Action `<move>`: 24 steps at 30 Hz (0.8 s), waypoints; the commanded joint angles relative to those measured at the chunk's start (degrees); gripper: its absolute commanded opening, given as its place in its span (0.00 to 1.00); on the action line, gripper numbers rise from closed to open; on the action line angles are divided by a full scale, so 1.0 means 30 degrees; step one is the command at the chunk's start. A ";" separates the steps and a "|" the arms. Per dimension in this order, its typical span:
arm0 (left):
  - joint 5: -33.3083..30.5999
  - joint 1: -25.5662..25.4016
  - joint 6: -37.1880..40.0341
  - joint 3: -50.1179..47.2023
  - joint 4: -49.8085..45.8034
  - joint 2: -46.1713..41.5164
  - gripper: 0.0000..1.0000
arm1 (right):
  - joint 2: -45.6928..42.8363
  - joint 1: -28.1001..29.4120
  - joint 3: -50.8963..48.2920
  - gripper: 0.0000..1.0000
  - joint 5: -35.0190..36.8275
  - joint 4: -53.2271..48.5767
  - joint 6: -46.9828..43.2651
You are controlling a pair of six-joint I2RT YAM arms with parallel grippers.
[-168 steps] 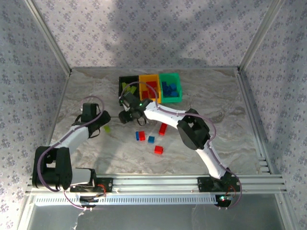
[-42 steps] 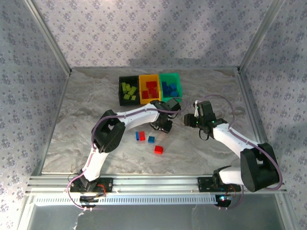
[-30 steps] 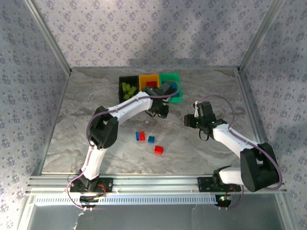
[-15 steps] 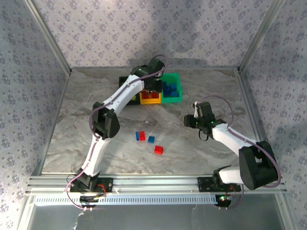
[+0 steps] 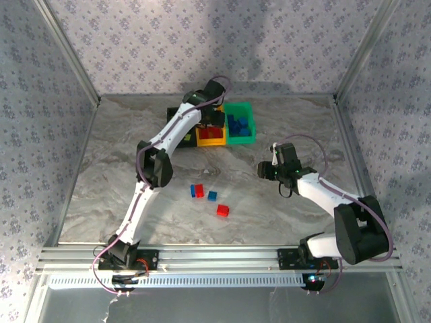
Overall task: Sort the legos into containers by color
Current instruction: Place the lego in the container, then pick up the lego from the middle-left of the table.
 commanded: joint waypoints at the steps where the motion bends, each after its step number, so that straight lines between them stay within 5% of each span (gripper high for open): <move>1: -0.1043 -0.1203 0.0645 -0.1860 0.0362 -0.2729 0.64 | 0.0193 0.0140 0.0047 0.55 0.0066 0.0213 0.0116; 10: -0.3011 -0.4337 0.0200 -1.3065 0.6312 -0.9186 0.64 | 0.0503 0.0325 0.0114 0.55 0.0131 0.0214 0.0102; 24: -0.1681 -0.6976 -0.0973 -2.2086 0.8974 -1.4320 0.64 | 0.1041 0.0438 0.0421 0.55 0.0377 0.0179 -0.0060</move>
